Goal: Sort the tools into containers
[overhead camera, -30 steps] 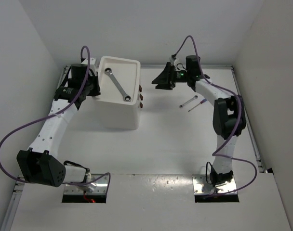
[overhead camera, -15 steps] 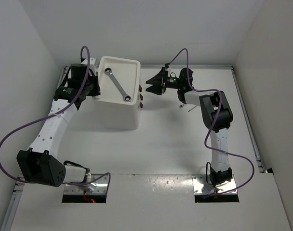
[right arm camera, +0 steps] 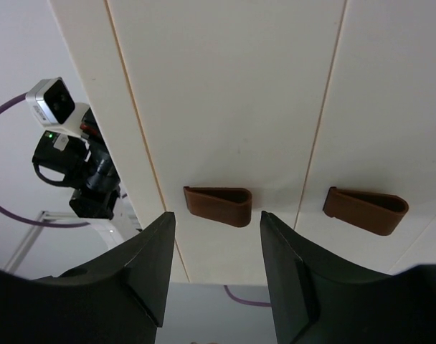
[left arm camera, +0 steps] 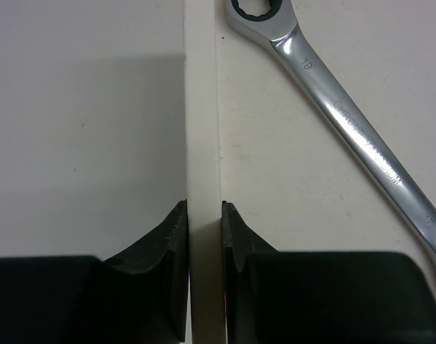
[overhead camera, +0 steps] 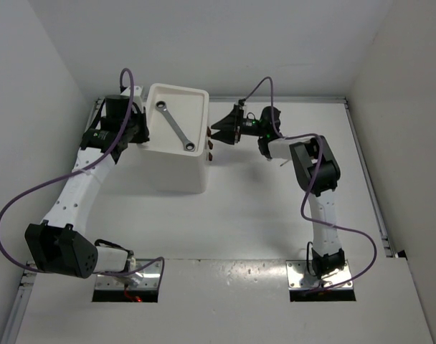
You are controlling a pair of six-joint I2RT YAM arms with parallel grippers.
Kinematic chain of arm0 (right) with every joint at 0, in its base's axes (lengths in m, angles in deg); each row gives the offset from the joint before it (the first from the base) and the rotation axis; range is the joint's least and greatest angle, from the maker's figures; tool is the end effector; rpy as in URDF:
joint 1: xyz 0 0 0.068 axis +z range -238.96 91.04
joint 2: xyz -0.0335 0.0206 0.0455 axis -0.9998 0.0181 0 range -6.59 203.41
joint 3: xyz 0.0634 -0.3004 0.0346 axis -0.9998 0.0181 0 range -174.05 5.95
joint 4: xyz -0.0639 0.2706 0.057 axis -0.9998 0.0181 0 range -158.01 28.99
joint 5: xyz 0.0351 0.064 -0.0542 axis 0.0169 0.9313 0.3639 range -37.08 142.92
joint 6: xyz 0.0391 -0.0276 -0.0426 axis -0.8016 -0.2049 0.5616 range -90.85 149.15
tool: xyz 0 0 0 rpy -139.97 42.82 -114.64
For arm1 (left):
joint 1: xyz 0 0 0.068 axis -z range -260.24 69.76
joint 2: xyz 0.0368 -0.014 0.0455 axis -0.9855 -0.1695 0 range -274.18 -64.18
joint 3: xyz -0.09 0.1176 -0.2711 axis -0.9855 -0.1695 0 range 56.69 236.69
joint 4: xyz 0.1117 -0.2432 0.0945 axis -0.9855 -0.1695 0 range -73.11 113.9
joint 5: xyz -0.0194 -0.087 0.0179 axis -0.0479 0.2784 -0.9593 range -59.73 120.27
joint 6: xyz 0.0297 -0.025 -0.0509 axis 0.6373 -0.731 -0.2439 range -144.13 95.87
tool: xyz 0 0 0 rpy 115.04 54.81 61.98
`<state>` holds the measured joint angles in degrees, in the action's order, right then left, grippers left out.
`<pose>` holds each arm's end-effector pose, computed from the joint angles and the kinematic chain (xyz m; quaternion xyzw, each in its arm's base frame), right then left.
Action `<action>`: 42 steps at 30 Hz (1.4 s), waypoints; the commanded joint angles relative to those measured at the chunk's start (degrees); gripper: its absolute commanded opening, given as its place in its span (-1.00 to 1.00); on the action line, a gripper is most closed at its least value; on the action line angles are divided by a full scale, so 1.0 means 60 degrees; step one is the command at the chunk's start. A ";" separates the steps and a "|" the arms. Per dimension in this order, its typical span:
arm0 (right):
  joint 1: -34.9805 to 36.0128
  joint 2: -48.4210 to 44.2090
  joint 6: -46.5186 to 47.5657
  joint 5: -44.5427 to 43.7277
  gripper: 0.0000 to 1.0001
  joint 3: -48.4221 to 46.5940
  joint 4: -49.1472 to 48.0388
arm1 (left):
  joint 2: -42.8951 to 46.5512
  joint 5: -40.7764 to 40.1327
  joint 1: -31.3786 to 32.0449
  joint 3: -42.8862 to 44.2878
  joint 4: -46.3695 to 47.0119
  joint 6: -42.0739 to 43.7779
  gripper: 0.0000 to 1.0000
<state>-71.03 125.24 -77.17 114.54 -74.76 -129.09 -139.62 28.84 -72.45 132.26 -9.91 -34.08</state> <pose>0.4932 0.2054 0.1832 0.1038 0.6694 0.7354 0.0163 0.3131 -0.0414 0.3970 -0.0225 0.8813 -0.0619 0.4680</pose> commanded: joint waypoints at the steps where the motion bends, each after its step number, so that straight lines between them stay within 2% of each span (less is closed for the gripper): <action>1: 0.0043 -0.0072 -0.0195 -0.0237 0.03 -0.0099 -0.0909 | -0.0098 0.0517 -0.0054 -0.0041 0.0082 -0.0435 -1.00; 15: 0.0424 0.0118 -0.0296 -0.0237 0.03 -0.0480 -0.0909 | -0.0098 0.0517 -0.0054 -0.0217 0.0082 -0.0435 -1.00; 18: 0.0511 0.0206 -0.0297 -0.0325 -0.07 -0.0480 -0.1041 | -0.0098 0.0517 -0.0054 -0.0217 0.0082 -0.0435 -1.00; 25: 0.0425 0.0030 -0.0297 -0.0413 -0.60 -0.0392 -0.1231 | -0.0098 0.0517 -0.0054 -0.0305 0.0170 -0.0435 -1.00; 28: 0.0307 -0.0087 -0.0297 -0.0413 -0.91 -0.0173 -0.1231 | -0.0098 0.0517 -0.0054 -0.0305 0.0170 -0.0435 -1.00; 30: 0.0074 -0.0320 -0.0297 -0.0223 -1.00 0.0046 -0.1231 | -0.0098 0.0517 -0.0054 -0.0305 0.0170 -0.0435 -1.00; 42: -0.1260 -0.0818 -0.0092 0.0378 -1.00 0.1189 -0.1611 | 0.0166 0.0312 -0.0141 -0.0569 0.0170 -0.0611 -1.00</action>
<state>-74.74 122.85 -78.44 116.95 -69.56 -133.24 -138.83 28.93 -72.71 130.64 -7.87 -34.41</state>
